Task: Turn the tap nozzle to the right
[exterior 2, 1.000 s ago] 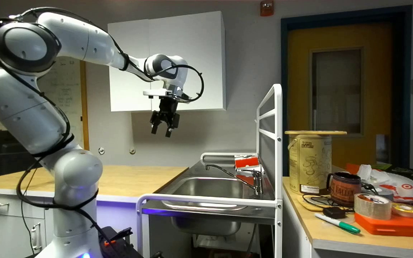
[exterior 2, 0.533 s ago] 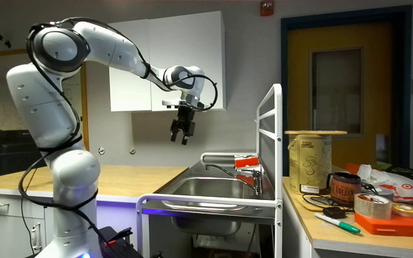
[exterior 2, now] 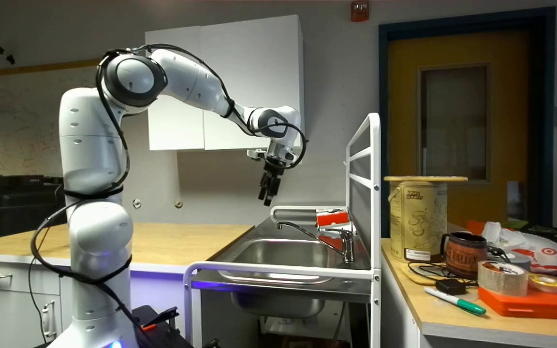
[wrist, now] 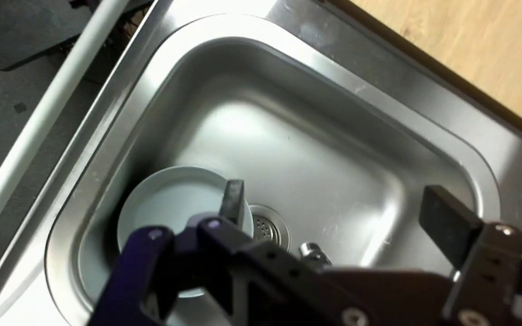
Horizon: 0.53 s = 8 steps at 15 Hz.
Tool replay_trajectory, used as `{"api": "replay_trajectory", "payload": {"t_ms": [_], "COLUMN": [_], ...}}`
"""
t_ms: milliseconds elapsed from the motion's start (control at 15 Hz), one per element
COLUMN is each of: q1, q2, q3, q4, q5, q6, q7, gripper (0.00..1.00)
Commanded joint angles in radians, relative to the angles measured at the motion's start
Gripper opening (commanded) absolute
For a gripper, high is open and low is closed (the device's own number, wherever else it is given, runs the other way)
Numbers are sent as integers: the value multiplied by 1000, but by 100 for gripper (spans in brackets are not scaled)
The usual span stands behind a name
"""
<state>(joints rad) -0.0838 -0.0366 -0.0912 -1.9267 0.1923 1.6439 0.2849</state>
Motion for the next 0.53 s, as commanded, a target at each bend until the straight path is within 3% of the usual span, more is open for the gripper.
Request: {"api": "replay_trajectory", "payload": {"t_ms": [0,467], "q1": [-9,0], "q2": [86,210], "q3": [-3,-16], "q4": [83,160], "q5": [13,-1], "q6": [52,111], "q7": [156,348], "gripper": [100,100]}}
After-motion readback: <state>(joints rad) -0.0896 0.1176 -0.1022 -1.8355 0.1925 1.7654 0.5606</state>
